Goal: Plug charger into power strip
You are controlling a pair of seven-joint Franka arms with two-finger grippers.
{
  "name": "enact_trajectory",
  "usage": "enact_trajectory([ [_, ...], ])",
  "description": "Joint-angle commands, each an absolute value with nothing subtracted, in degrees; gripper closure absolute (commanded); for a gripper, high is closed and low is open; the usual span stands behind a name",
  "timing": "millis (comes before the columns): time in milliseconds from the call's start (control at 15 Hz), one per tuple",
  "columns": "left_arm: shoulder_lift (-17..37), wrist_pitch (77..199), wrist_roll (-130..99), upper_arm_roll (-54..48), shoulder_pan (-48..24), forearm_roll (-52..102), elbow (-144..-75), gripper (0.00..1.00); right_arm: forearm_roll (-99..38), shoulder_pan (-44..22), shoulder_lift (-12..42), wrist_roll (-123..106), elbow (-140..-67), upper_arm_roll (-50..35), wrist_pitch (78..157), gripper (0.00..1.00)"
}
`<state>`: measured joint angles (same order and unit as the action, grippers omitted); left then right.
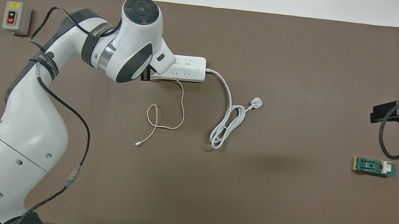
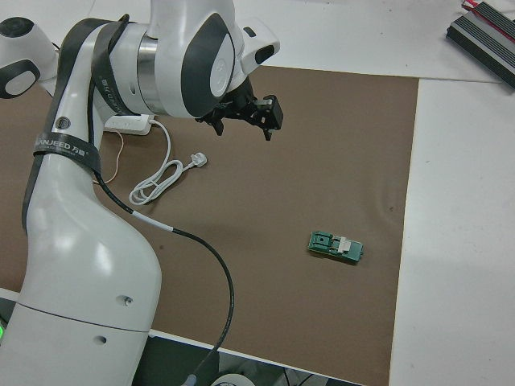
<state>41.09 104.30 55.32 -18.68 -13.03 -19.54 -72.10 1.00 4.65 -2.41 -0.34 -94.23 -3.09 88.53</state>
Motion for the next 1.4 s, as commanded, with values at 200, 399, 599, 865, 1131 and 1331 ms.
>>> enact_trajectory([
  [200, 45.5, 106.5, 57.5, -19.2, -13.6, -15.5, -74.5, 1.0, 1.5, 5.4, -3.2, -1.2, -94.7, -3.7, 88.4, 0.0],
  [399, 45.1, 106.4, 51.3, -19.2, -13.4, -13.8, -76.2, 1.0, 1.5, 5.4, -3.2, -1.2, -94.7, -3.7, 88.4, 0.0],
  [599, 44.9, 106.2, 50.4, -19.2, -13.3, -13.7, -76.5, 1.0, 1.5, 5.4, -3.2, -1.2, -94.7, -3.7, 88.4, 0.0],
  [865, 44.8, 106.0, 50.8, -19.2, -13.3, -13.4, -76.0, 1.0, 1.5, 5.4, -3.2, -1.3, -94.7, -3.7, 88.4, 0.0],
  [1131, 44.7, 105.7, 51.3, -19.2, -12.9, -12.7, -75.3, 0.85, 1.5, 5.6, -3.2, -1.2, -94.7, -3.7, 88.4, 0.0],
  [1331, 44.0, 104.8, 52.6, -19.3, -12.6, -12.4, -75.3, 0.0, 1.5, 5.6, -3.2, -1.2, -94.7, -3.7, 88.4, 0.0],
])
